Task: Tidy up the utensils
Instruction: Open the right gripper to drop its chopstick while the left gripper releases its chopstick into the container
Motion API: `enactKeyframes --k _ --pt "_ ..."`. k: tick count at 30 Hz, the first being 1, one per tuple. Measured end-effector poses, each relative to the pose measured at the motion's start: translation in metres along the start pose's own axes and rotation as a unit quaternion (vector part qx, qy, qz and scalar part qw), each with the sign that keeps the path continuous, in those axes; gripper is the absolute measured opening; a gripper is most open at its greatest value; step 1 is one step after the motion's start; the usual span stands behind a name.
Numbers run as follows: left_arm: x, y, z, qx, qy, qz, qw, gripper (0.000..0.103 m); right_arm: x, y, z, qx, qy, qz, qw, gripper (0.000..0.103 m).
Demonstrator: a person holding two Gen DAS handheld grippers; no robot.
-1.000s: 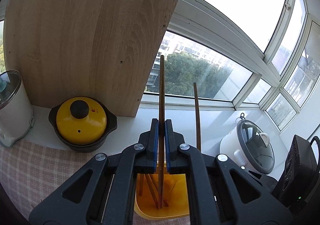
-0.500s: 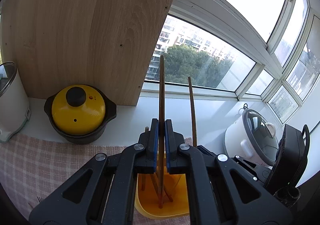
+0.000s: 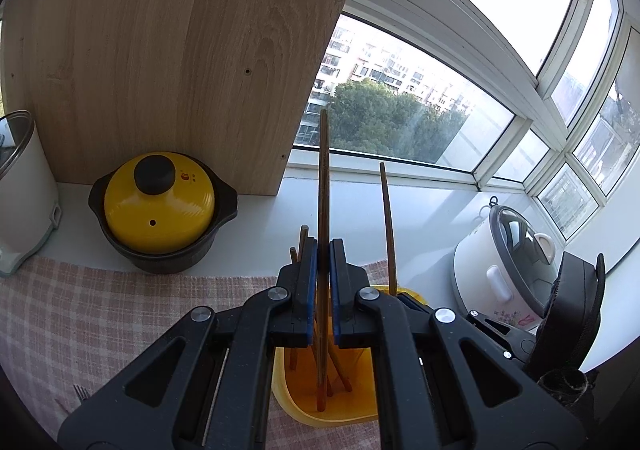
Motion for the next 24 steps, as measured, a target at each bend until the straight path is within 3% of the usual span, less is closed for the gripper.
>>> enactKeyframes --k 7,9,10,20,24 --pt "0.001 -0.002 0.005 -0.006 -0.004 -0.004 1.0000 0.003 0.002 -0.003 0.009 -0.004 -0.003 -0.004 1.000 0.006" --pt "0.002 -0.003 0.008 -0.008 -0.003 -0.008 0.9999 0.003 0.002 -0.004 0.013 0.000 -0.007 -0.005 1.000 0.026" --pt "0.002 -0.003 0.011 -0.005 0.000 -0.010 0.9999 0.003 0.002 -0.004 0.015 0.002 -0.009 -0.006 1.000 0.029" --pt "-0.007 -0.007 0.033 0.000 0.003 -0.010 0.9999 0.003 -0.004 -0.012 0.029 0.008 -0.016 -0.010 1.000 0.033" --pt "-0.011 -0.011 0.043 0.000 0.004 -0.010 0.9999 0.003 -0.006 -0.014 0.041 0.018 -0.024 -0.009 0.999 0.050"
Point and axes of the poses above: each gripper's, at about its wrist camera, not at the fingertips, and z roughly against the way its jaws point, x to its right, y to its top, the point moved 6 cm from there along -z, roughly the way its jaws point, and after that the axes turned 4 degrees about -z, right-handed, at the moved point
